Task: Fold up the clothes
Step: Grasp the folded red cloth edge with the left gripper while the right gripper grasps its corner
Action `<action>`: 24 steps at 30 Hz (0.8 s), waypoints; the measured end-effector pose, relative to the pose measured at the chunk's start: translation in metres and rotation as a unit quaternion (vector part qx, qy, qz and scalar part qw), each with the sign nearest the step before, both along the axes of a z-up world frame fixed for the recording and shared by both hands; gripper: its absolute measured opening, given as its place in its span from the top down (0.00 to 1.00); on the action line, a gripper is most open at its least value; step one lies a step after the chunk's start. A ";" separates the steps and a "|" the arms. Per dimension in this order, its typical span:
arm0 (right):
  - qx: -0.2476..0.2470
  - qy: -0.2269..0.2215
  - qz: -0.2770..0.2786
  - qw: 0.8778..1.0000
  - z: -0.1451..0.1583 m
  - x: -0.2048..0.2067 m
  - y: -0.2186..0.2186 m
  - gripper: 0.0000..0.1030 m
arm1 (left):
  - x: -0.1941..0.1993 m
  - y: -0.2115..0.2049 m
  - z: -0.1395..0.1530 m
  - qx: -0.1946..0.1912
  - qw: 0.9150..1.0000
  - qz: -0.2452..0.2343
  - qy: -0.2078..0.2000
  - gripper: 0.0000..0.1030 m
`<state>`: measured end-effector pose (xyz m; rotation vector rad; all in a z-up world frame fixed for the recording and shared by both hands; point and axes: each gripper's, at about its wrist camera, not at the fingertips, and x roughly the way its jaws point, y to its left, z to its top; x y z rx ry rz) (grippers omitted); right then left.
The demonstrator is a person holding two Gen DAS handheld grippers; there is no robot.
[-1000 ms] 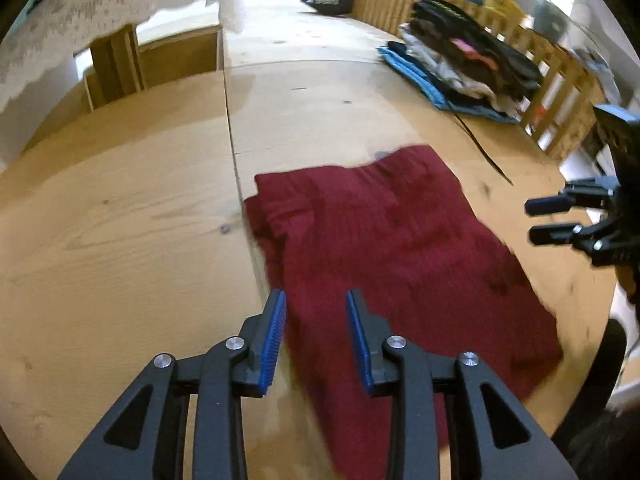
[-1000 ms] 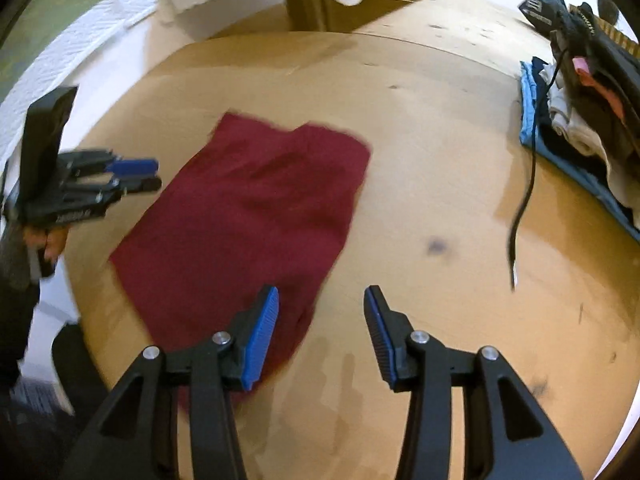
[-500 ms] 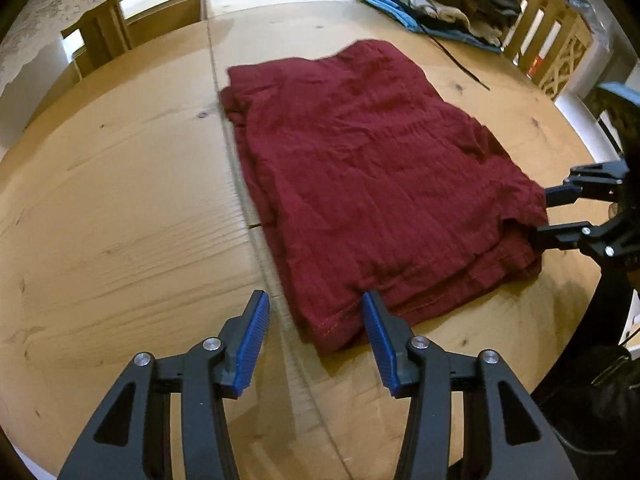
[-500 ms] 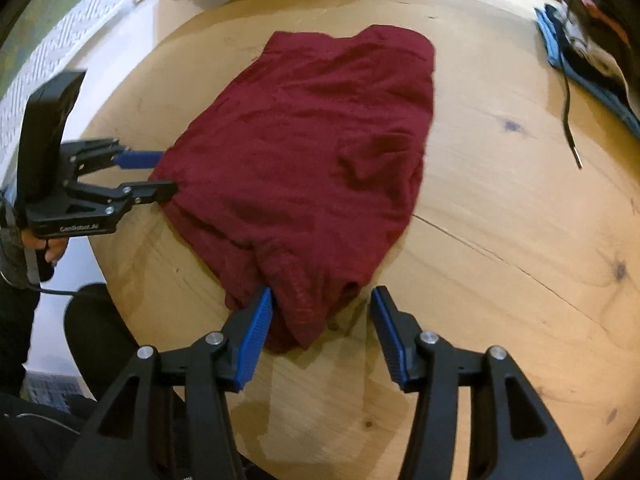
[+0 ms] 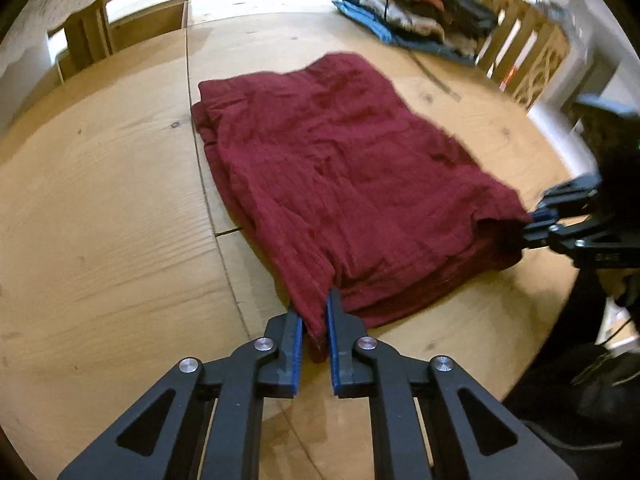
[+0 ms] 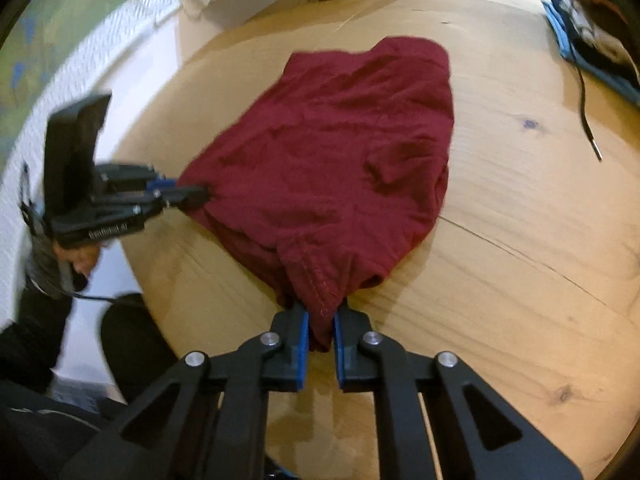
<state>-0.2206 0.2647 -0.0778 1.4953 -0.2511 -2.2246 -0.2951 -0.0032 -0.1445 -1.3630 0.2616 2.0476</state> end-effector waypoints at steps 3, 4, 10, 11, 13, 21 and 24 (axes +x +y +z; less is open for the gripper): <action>-0.040 0.009 -0.013 0.999 0.020 -0.005 0.015 0.91 | 0.000 -0.007 0.017 0.027 1.000 0.005 0.008 0.91; -0.049 0.013 -0.016 0.999 0.020 -0.014 0.011 0.91 | -0.002 -0.007 0.024 0.036 0.999 0.005 0.011 0.91; -0.100 0.033 -0.037 0.994 0.049 -0.056 0.024 0.91 | -0.038 -0.002 0.059 0.064 0.997 0.011 0.034 0.91; -0.103 0.034 -0.038 0.993 0.052 -0.067 0.026 0.91 | -0.048 0.003 0.061 0.063 0.997 0.014 0.037 0.91; -0.103 0.033 -0.044 0.993 0.057 -0.087 0.031 0.91 | -0.069 0.013 0.062 0.058 0.997 0.017 0.037 0.91; -0.092 -0.028 -0.080 0.992 -0.010 -0.201 0.030 0.89 | -0.150 0.035 0.023 0.024 0.999 0.035 0.001 0.91; -0.126 -0.079 -0.103 0.983 -0.029 -0.223 0.046 0.79 | -0.169 0.036 0.008 0.015 0.998 0.057 -0.019 0.84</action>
